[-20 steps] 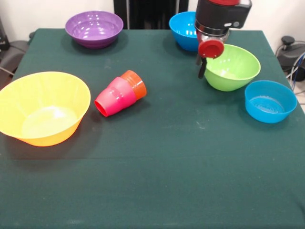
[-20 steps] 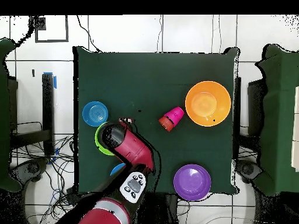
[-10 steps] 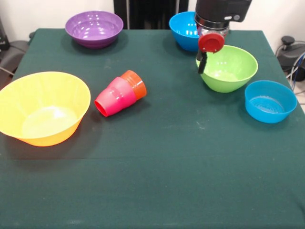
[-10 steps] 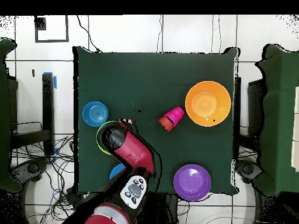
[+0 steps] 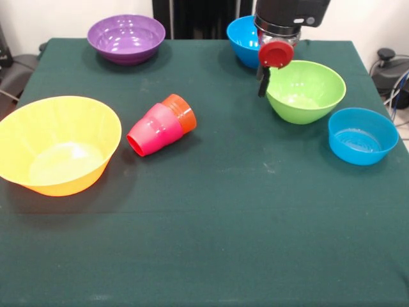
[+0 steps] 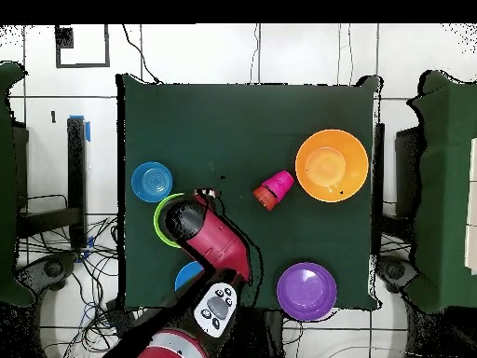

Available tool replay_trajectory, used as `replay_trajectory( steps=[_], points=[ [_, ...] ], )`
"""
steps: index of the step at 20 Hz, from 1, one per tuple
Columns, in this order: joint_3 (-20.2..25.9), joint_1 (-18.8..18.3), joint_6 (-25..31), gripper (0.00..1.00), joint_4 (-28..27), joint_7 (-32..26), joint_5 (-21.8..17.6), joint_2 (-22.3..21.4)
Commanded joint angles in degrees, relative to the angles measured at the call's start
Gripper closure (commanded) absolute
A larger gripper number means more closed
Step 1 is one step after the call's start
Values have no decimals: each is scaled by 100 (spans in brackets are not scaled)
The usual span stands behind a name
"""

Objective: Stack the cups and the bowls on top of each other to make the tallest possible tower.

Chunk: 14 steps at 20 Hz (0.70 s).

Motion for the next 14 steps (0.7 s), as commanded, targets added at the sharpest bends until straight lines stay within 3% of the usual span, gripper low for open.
replay_trajectory(
  steps=[1,10,14],
  points=[
    [727,-155,-540,0,268,1055,146,-12],
    [1110,-140,-880,0,542,1469,462,-66],
    [1513,-227,-1356,0,787,1695,596,-119]
  ],
)
